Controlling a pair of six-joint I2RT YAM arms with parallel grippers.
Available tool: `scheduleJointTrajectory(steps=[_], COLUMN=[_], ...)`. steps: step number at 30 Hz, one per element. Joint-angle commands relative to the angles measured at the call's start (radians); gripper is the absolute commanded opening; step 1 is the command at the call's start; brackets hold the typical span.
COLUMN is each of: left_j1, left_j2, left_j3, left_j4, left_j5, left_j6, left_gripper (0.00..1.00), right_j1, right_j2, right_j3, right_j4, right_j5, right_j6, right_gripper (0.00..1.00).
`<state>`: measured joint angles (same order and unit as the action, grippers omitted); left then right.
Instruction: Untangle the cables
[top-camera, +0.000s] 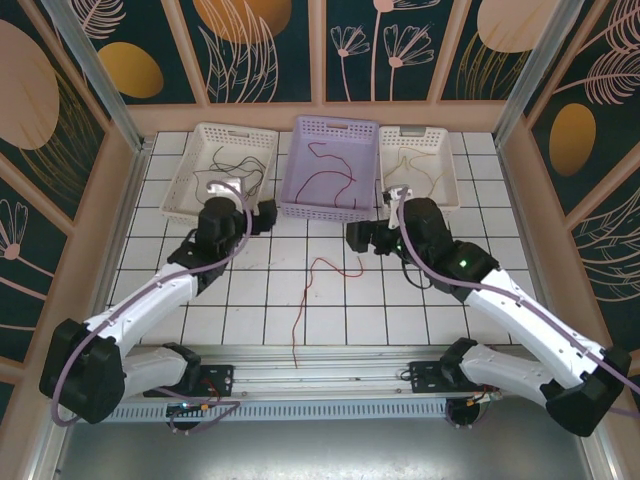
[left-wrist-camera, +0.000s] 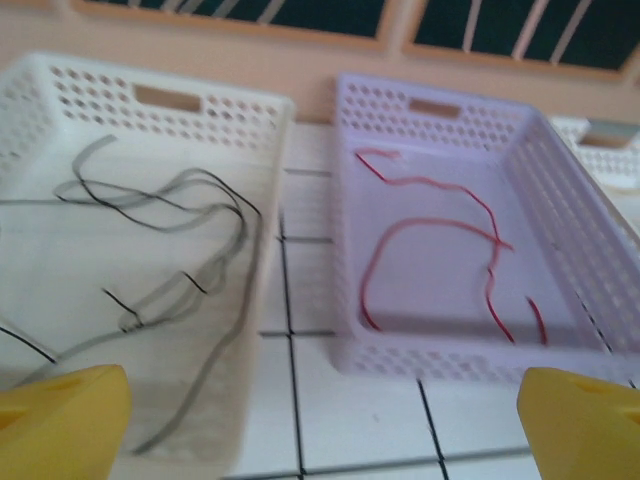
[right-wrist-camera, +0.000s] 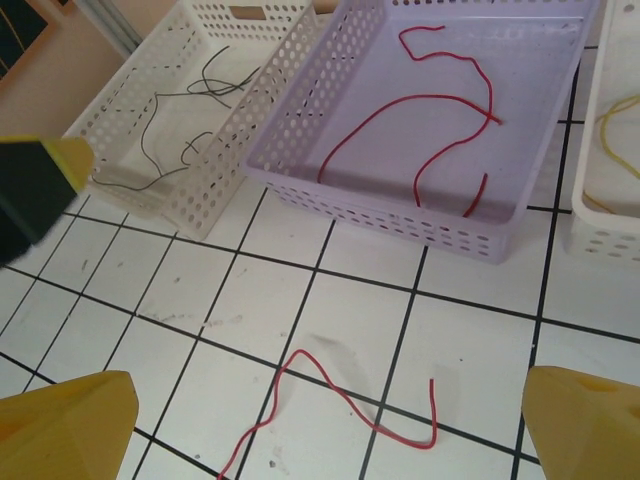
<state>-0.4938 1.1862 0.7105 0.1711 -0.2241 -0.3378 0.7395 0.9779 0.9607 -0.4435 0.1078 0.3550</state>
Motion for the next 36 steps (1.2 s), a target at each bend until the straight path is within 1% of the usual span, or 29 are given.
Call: scheduleJointTrajectory(steps=[1, 3, 4, 8, 11, 14, 16, 20, 22, 27, 30, 32, 33, 36], left_j1=[-0.043, -0.055, -0.065, -0.126, -0.185, -0.239, -0.289, -0.387, -0.423, -0.473, -0.492, -0.493, -0.493, -0.495], left_j2=[0.029, 0.072, 0.086, 0.089, 0.096, 0.11, 0.139, 0.223, 0.271, 0.349, 0.361, 0.367, 0.375, 0.403], left_j3=[0.026, 0.051, 0.043, -0.026, -0.053, -0.074, -0.076, -0.053, -0.047, -0.023, -0.02, -0.02, -0.016, -0.003], left_j4=[-0.006, -0.065, -0.077, -0.056, -0.071, -0.084, -0.103, -0.18, -0.211, -0.295, -0.331, -0.341, -0.345, -0.349], left_j5=[-0.004, 0.041, 0.042, 0.045, 0.044, 0.067, 0.078, 0.051, 0.045, 0.045, 0.024, 0.021, 0.027, 0.061], left_j6=[-0.089, -0.146, -0.174, -0.216, -0.232, -0.247, -0.256, -0.274, -0.277, -0.29, -0.297, -0.288, -0.284, -0.279], left_gripper=[0.99, 0.98, 0.99, 0.99, 0.99, 0.99, 0.98, 0.96, 0.93, 0.79, 0.77, 0.73, 0.7, 0.56], right_j1=[-0.003, -0.003, -0.003, -0.005, -0.006, -0.004, -0.005, -0.005, -0.005, -0.005, -0.006, -0.005, -0.005, -0.006], right_j2=[-0.042, -0.073, -0.087, -0.134, -0.153, -0.167, -0.172, -0.173, -0.174, -0.183, -0.191, -0.194, -0.196, -0.201], right_j3=[-0.047, -0.067, -0.077, -0.105, -0.111, -0.12, -0.132, -0.145, -0.147, -0.147, -0.146, -0.144, -0.143, -0.142], right_j4=[0.009, 0.011, 0.011, 0.012, 0.006, 0.01, 0.017, 0.013, 0.007, 0.001, -0.002, -0.004, -0.002, -0.004], right_j5=[0.019, 0.019, 0.015, 0.016, 0.018, 0.012, 0.007, -0.006, -0.01, -0.018, -0.016, -0.015, -0.017, -0.017], right_j6=[0.024, 0.035, 0.041, 0.053, 0.052, 0.053, 0.056, 0.055, 0.053, 0.046, 0.041, 0.042, 0.041, 0.04], right_gripper=[0.99, 0.99, 0.99, 0.99, 0.99, 0.99, 0.99, 0.99, 0.99, 0.99, 0.99, 0.99, 0.99, 0.99])
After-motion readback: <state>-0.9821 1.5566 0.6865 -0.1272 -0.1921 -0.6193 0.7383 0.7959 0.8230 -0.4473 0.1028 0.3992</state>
